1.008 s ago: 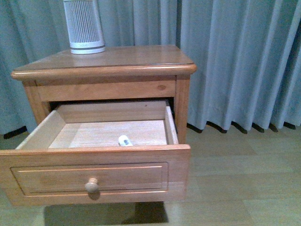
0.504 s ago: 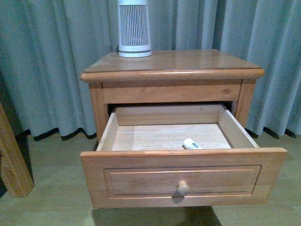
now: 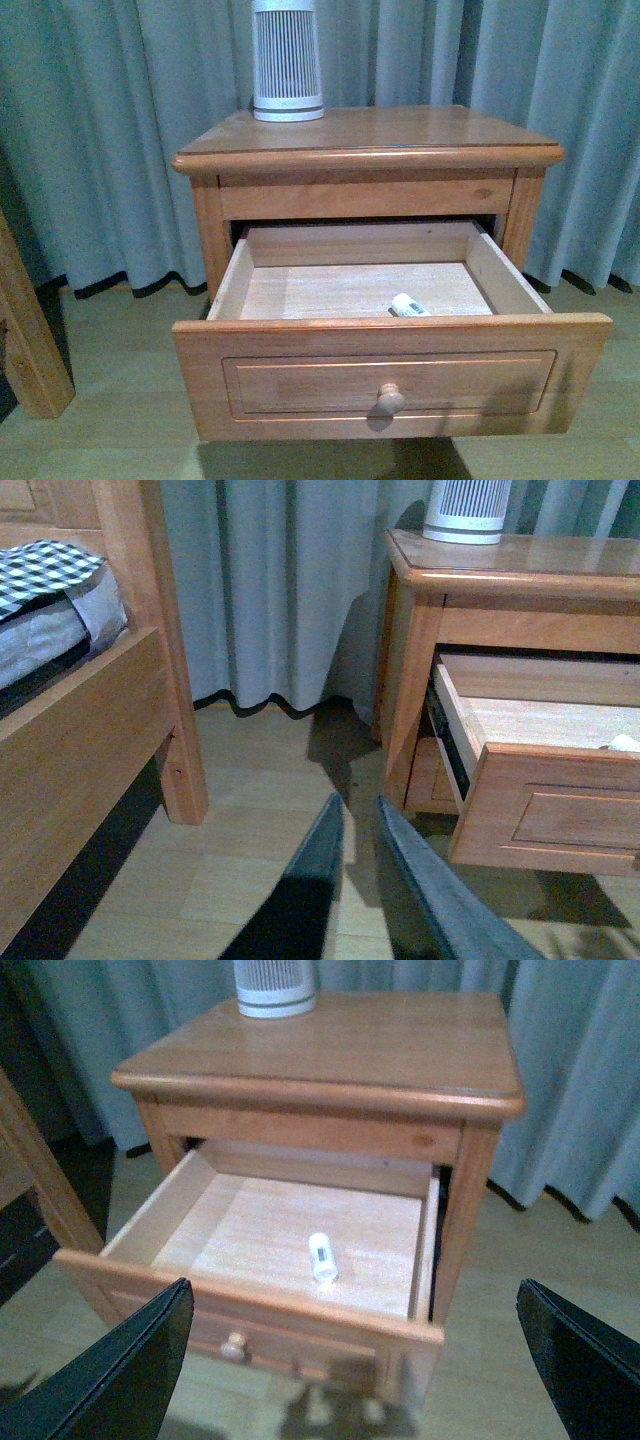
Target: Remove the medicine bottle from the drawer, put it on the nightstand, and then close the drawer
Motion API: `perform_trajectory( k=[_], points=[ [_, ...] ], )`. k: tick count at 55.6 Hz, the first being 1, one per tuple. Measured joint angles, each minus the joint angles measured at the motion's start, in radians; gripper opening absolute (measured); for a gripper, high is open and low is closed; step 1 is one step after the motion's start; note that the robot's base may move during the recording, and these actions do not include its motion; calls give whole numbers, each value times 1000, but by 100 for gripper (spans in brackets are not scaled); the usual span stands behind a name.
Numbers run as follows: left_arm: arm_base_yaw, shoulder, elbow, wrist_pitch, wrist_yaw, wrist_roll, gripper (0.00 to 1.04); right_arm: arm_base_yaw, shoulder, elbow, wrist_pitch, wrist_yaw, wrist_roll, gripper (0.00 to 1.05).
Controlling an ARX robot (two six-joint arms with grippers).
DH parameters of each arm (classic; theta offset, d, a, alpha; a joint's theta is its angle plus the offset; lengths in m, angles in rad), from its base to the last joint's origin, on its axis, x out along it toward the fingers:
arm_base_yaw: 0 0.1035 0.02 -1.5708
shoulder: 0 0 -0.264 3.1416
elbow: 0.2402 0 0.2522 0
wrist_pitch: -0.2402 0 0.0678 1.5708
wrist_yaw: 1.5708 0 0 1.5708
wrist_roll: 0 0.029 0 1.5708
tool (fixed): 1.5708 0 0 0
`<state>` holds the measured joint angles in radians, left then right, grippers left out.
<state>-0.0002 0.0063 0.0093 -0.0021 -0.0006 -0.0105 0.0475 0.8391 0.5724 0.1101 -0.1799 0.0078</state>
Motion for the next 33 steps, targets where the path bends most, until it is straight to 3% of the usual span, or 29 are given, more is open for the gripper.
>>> perform_trajectory(
  k=[7, 21, 33],
  points=[
    [0, 0, 0, 0, 0, 0, 52, 66, 354, 230, 63, 58, -56, 98],
    [0, 0, 0, 0, 0, 0, 99, 142, 954, 626, 22, 140, -92, 98],
    [0, 0, 0, 0, 0, 2, 98, 175, 1320, 910, -36, 169, -92, 98]
  ],
)
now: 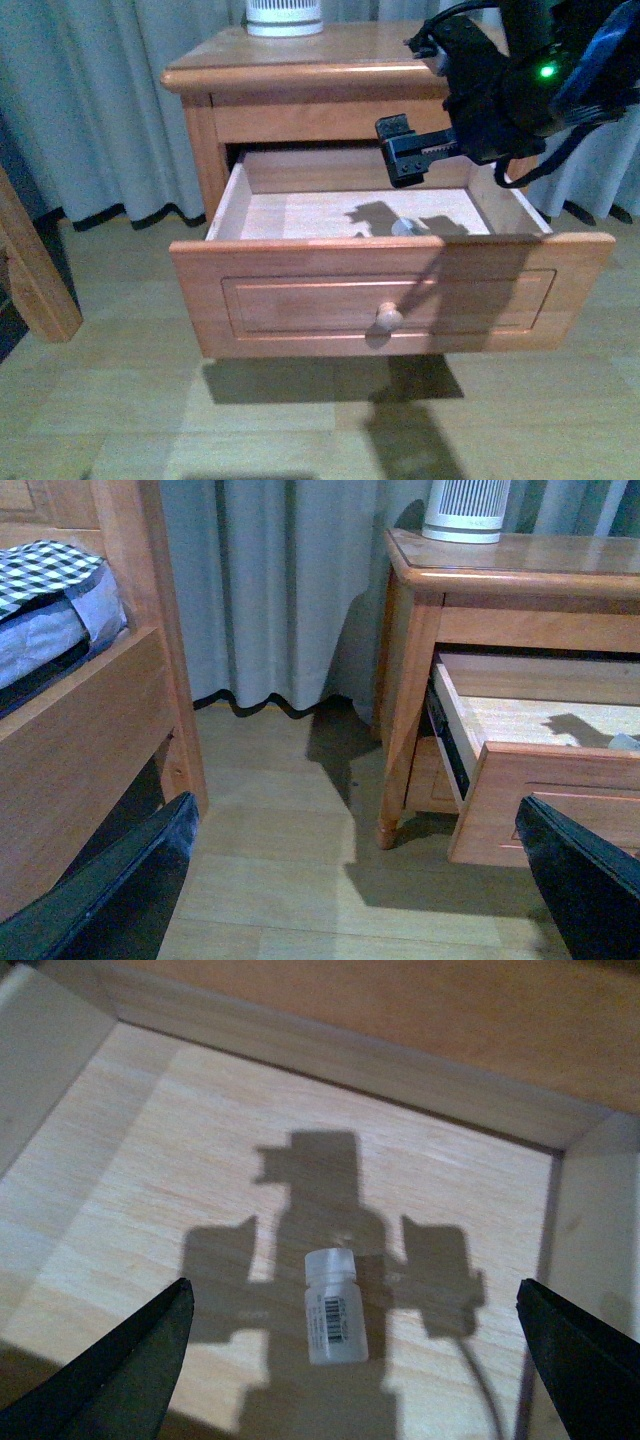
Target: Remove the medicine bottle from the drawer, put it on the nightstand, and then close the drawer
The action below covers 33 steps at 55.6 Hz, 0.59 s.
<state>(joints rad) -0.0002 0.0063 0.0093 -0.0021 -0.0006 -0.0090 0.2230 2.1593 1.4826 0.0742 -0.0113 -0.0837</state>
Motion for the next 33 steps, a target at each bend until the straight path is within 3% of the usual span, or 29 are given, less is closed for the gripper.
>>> perform_trajectory(
  k=[17, 33],
  points=[
    [0, 0, 0, 0, 0, 0, 98, 11, 286, 286, -76, 0, 0, 98],
    [0, 0, 0, 0, 0, 0, 98, 21, 353, 318, -101, -3, 22, 98]
  ],
)
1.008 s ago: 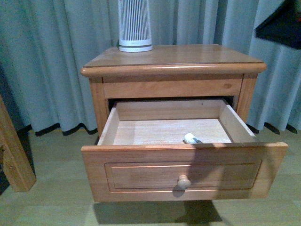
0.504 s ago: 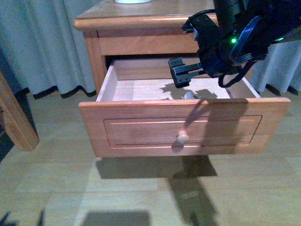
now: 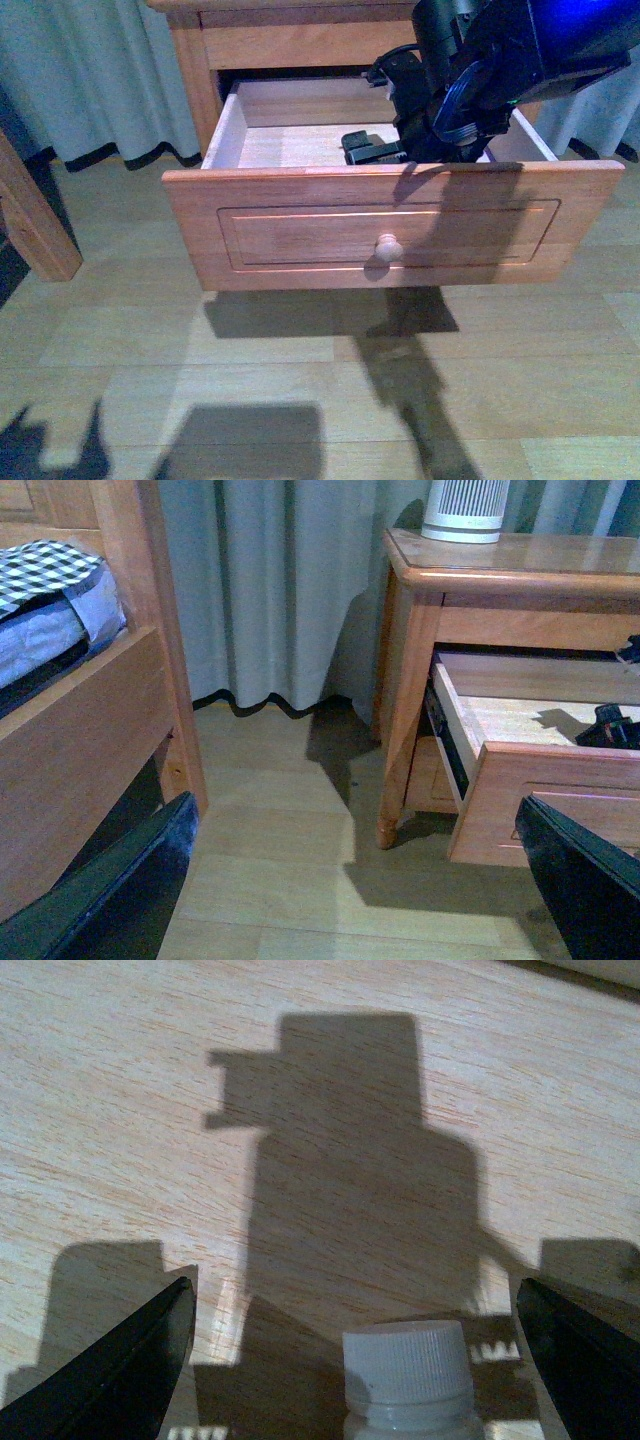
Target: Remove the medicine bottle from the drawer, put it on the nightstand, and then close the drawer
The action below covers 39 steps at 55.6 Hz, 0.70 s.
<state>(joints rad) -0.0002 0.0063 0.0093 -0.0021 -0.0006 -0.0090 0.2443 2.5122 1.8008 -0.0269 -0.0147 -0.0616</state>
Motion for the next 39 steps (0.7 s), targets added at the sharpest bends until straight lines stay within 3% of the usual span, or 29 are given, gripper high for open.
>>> perform_trajectory(
  k=[9, 33, 39],
  points=[
    [0, 0, 0, 0, 0, 0, 98, 10, 0, -13, 2, -8, 19, 95],
    [0, 0, 0, 0, 0, 0, 98, 29, -47, -68, 28, 17, 41, 31],
    [0, 0, 0, 0, 0, 0, 98, 29, -86, -91, 55, 18, 38, 28]
  ],
)
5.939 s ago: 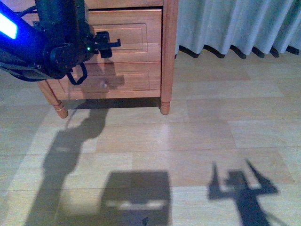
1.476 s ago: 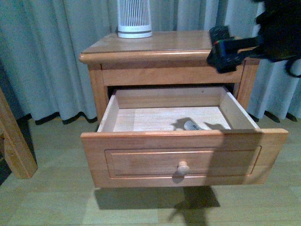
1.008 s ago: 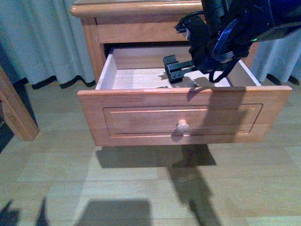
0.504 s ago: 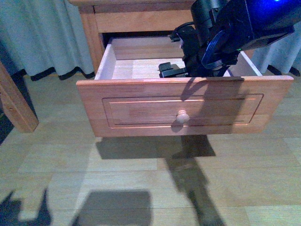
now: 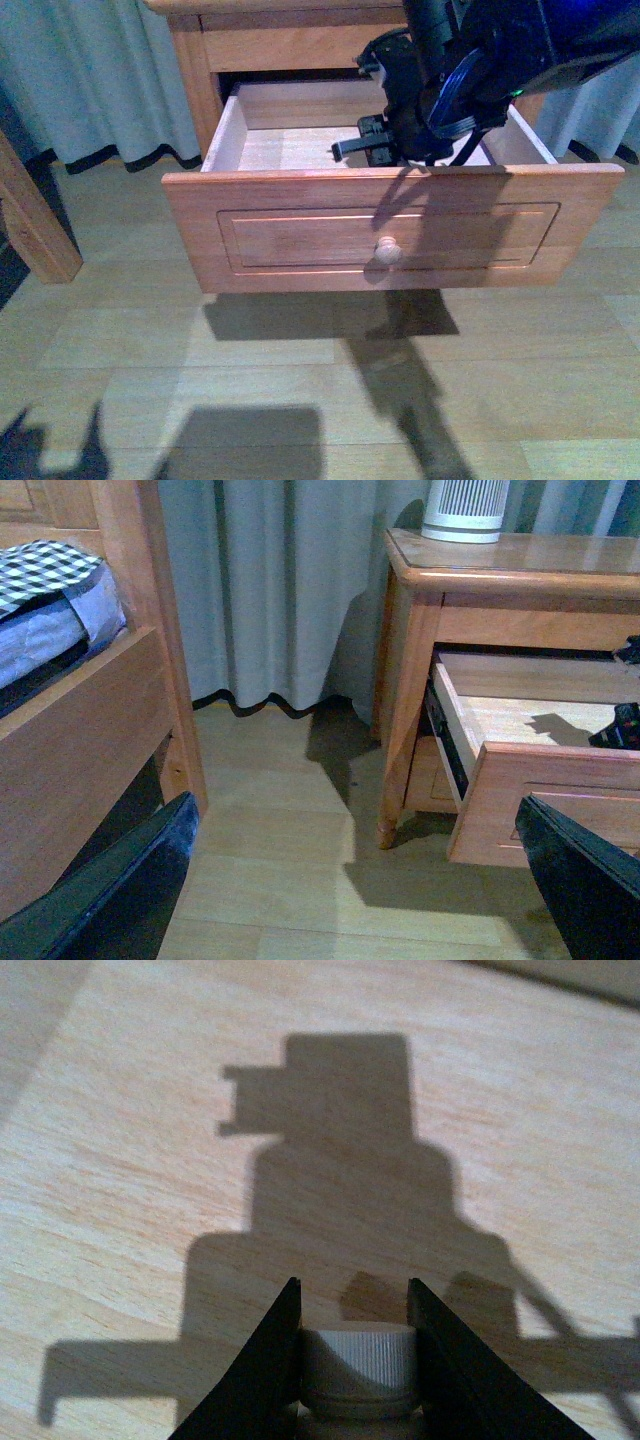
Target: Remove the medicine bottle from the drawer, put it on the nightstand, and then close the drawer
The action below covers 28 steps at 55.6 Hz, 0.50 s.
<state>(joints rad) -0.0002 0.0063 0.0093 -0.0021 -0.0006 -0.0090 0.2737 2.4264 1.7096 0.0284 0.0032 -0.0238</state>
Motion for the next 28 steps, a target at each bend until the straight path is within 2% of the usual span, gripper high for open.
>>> perform_trajectory(
  k=[17, 28],
  points=[
    [0, 0, 0, 0, 0, 0, 98, 0, -211, -27, 67, -29, -46, 28],
    [0, 0, 0, 0, 0, 0, 98, -8, -260, 87, 73, -19, -92, 28]
  ],
)
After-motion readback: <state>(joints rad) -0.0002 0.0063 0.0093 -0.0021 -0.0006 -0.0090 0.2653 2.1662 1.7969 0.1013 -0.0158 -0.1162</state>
